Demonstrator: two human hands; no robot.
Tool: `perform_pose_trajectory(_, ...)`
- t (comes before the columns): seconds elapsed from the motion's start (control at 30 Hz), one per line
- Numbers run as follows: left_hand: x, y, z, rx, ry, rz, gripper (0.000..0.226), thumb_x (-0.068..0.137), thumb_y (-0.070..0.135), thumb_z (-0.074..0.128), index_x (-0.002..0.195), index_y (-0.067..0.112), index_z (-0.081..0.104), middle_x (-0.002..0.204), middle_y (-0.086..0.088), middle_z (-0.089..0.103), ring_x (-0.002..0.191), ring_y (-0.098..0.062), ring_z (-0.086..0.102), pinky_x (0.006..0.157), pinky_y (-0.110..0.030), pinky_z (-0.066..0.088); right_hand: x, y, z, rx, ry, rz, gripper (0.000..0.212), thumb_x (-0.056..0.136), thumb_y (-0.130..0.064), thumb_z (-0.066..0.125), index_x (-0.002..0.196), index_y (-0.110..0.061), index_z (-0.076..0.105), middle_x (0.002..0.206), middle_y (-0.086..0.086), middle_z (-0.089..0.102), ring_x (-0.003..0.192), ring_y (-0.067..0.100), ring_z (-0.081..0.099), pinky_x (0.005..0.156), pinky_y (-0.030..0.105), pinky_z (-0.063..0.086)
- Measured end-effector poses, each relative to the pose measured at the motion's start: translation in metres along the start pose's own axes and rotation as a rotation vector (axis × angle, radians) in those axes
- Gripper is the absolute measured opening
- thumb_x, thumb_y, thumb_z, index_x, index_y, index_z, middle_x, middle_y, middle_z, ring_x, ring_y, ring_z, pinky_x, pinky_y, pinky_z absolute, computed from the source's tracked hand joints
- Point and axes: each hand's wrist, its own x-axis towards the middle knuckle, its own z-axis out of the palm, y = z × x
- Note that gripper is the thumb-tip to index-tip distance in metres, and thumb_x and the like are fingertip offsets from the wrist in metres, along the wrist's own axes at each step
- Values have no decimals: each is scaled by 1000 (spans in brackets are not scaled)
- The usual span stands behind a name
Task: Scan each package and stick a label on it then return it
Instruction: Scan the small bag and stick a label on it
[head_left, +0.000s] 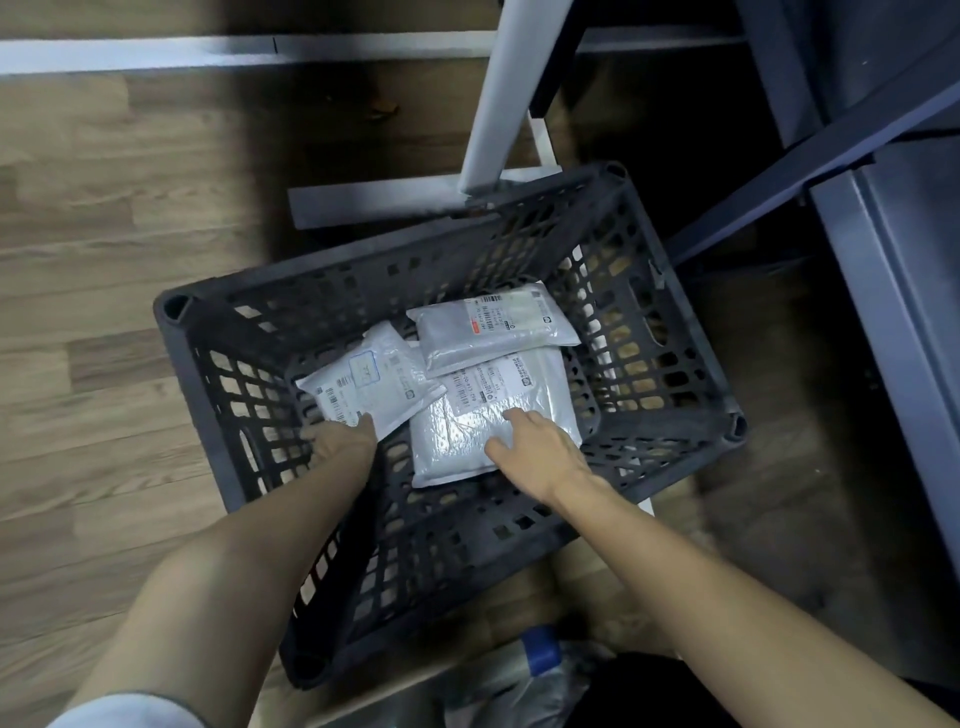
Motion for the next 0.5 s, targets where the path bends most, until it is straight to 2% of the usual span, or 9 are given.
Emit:
perform_pose_trajectory(0.1, -2, -1, -2, 18, 55, 10, 79, 84, 38, 70, 134, -7, 30, 133, -27, 49, 125, -43, 45, 103, -47, 38, -1, -1, -2, 23, 22, 0, 52, 95, -39, 40, 140, -12, 40, 137, 11, 48, 124, 30, 45, 100, 38, 37)
perform_pose_trajectory(0.2, -6, 0, -9, -71, 65, 113, 62, 81, 34, 74, 127, 3, 45, 126, -20, 56, 121, -39, 49, 101, -47, 41, -4, -3, -7, 60, 41, 3, 52, 96, -39, 40, 140, -12, 39, 138, 10, 47, 124, 29, 45, 100, 39, 37)
perform_pose_trajectory(0.27, -11, 4, -17, -194, 57, 177, 55, 80, 29, 74, 124, 11, 47, 119, -15, 62, 114, -35, 54, 99, -44, 44, -8, -4, -12, 83, 46, -4, 52, 96, -38, 40, 141, -12, 38, 139, 10, 46, 125, 28, 45, 101, 39, 38)
perform_pose_trajectory(0.37, -20, 15, -29, -242, 43, 273, 50, 83, 26, 72, 123, 13, 46, 114, -15, 62, 102, -32, 59, 93, -37, 47, -15, -3, -21, 114, 67, -2, 53, 97, -39, 40, 142, -13, 37, 140, 9, 45, 125, 27, 44, 100, 38, 39)
perform_pose_trajectory(0.5, -37, 24, -40, -305, 25, 266, 44, 83, 21, 71, 122, 16, 51, 106, -11, 61, 86, -25, 53, 82, -31, 45, -29, 5, -33, 129, 112, 15, 52, 96, -38, 42, 141, -12, 39, 139, 10, 46, 124, 29, 46, 99, 39, 40)
